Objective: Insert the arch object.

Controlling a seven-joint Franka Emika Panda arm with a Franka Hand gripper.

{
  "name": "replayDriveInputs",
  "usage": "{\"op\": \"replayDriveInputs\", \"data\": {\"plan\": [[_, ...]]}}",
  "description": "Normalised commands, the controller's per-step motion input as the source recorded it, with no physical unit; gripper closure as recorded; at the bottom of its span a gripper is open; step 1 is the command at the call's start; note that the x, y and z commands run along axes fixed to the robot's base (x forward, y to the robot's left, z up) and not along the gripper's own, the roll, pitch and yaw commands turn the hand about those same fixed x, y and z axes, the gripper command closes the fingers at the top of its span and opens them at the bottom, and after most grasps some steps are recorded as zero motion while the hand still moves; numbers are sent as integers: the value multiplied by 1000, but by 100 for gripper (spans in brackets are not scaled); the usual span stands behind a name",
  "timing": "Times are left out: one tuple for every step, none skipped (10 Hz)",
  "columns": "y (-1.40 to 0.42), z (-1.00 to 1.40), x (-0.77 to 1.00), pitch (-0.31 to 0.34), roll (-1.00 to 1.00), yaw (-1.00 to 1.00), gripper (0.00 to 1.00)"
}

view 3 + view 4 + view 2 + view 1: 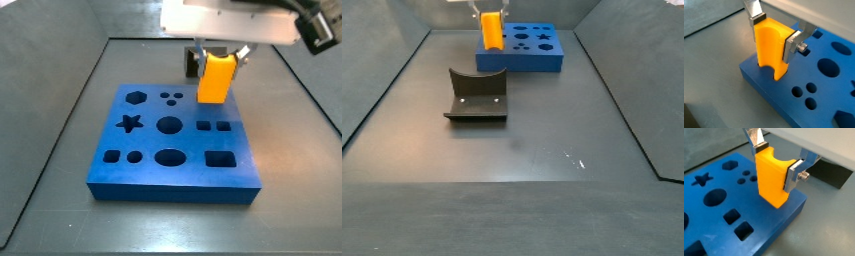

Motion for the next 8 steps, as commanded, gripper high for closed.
{"op": "replayDriveInputs", "data": {"plan": [[0,-411,0,-137,0,157,100],[0,-440,23,-140,0,140,100],[0,-409,34,-136,0,60,100],[0,-320,37,-114,-20,0,100],[0,-200,17,-71,-61,-34,100],[29,-71,0,-46,-57,-29,100],[46,0,0,-37,-46,0,100],[0,0,0,0,0,0,100]]}}
